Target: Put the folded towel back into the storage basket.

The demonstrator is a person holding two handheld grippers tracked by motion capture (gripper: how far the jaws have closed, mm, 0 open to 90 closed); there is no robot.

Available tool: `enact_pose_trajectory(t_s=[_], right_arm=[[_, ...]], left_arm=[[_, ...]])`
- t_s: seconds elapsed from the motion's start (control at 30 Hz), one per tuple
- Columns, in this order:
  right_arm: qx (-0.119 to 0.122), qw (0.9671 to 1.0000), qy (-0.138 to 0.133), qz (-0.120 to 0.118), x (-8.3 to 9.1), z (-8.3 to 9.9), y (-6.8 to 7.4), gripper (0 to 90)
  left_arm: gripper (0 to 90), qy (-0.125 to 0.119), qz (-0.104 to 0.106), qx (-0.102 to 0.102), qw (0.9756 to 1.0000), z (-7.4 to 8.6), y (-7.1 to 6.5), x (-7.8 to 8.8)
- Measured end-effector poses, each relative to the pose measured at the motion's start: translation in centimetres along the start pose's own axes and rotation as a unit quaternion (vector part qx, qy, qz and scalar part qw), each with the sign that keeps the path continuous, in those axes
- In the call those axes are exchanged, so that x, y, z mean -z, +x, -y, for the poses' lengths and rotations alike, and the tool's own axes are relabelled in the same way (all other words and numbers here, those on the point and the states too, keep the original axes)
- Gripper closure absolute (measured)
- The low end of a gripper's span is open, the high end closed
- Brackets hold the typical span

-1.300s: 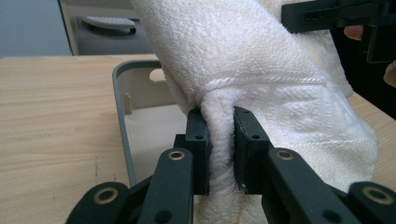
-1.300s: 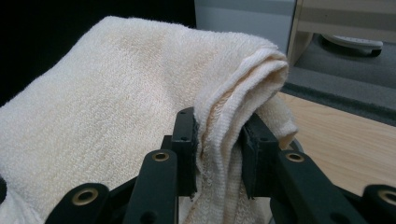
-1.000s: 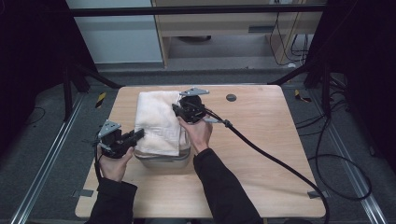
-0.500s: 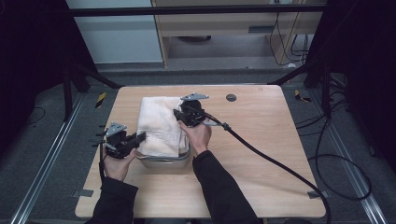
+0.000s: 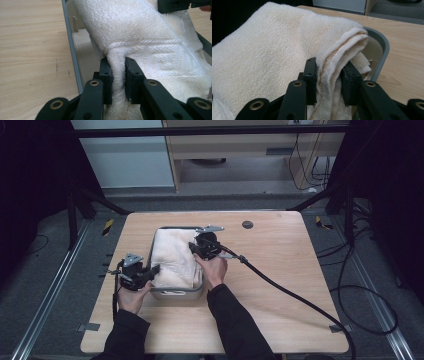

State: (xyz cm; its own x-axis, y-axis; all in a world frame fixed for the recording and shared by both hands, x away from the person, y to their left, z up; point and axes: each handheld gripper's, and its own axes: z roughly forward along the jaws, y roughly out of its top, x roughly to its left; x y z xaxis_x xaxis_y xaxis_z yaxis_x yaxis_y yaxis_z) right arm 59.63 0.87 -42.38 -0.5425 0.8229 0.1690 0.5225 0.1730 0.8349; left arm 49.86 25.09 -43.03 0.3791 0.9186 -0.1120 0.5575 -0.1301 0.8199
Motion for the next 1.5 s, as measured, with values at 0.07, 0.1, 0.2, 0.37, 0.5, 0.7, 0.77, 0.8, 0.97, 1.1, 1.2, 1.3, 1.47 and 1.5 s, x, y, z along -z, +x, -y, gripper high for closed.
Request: enact_pose_trajectory(t_s=[0.07,0.1,0.2,0.37,0.5,0.7,0.77,0.8,0.97,1.1,1.2,1.3,1.47,1.5], right_arm=[[-0.001,1.0,0.002,0.0,-0.1,0.1,0.0,69.1],[0.001,1.0,0.003,0.001,-0.2,0.1,-0.1,69.0],[0.006,1.0,0.005,0.002,-0.4,0.2,-0.1,68.5],[0.023,0.9997,0.008,0.009,-0.9,0.7,-0.2,67.1],[0.046,0.9988,0.015,0.011,-1.2,1.0,-0.2,63.6],[0.065,0.9978,0.014,0.006,-0.6,1.0,-0.5,54.5],[0.065,0.9979,0.003,0.004,0.1,0.9,-0.7,52.7],[0.066,0.9978,-0.001,0.002,0.6,0.7,-0.8,50.9],[0.058,0.998,-0.023,-0.003,2.6,0.2,-1.4,44.5],[0.053,0.998,-0.035,-0.003,4.8,-0.1,-2.3,34.9],[0.057,0.9971,-0.049,-0.003,6.5,0.0,-3.0,28.0],[0.058,0.9968,-0.055,-0.003,8.3,0.4,-3.7,21.9],[0.058,0.9966,-0.058,0.003,11.2,2.1,-5.2,18.1],[0.057,0.9967,-0.057,0.004,11.8,2.5,-5.6,17.1]], left_arm=[[77.2,0.005,-0.002,-0.001,1.0,0.1,0.0,-0.2],[77.2,0.005,-0.003,-0.002,1.0,0.1,-0.1,-0.2],[76.8,0.008,-0.008,-0.004,0.9999,0.2,-0.1,-0.4],[74.2,0.014,-0.019,-0.009,0.9997,0.4,-0.4,-0.8],[68.2,0.016,-0.028,-0.012,0.9994,0.5,-0.5,-0.8],[57.2,-0.008,-0.03,-0.004,0.9995,0.2,-0.5,-0.1],[54.9,-0.021,-0.027,-0.002,0.9994,-0.1,-0.6,0.5],[54.1,-0.027,-0.025,-0.002,0.9993,-0.2,-0.6,0.8],[50.1,-0.047,-0.019,-0.002,0.9987,-0.6,-0.8,1.7],[45.2,-0.064,-0.015,-0.01,0.9978,-0.8,-0.9,2.4],[39.1,-0.073,-0.011,-0.017,0.9971,-0.7,-0.9,2.9],[34.6,-0.08,-0.008,-0.026,0.9964,-0.5,-0.7,3.4],[29.3,-0.092,-0.006,-0.021,0.9955,0.4,0.1,4.6],[28.1,-0.095,-0.008,-0.023,0.9951,0.6,0.3,4.8]])
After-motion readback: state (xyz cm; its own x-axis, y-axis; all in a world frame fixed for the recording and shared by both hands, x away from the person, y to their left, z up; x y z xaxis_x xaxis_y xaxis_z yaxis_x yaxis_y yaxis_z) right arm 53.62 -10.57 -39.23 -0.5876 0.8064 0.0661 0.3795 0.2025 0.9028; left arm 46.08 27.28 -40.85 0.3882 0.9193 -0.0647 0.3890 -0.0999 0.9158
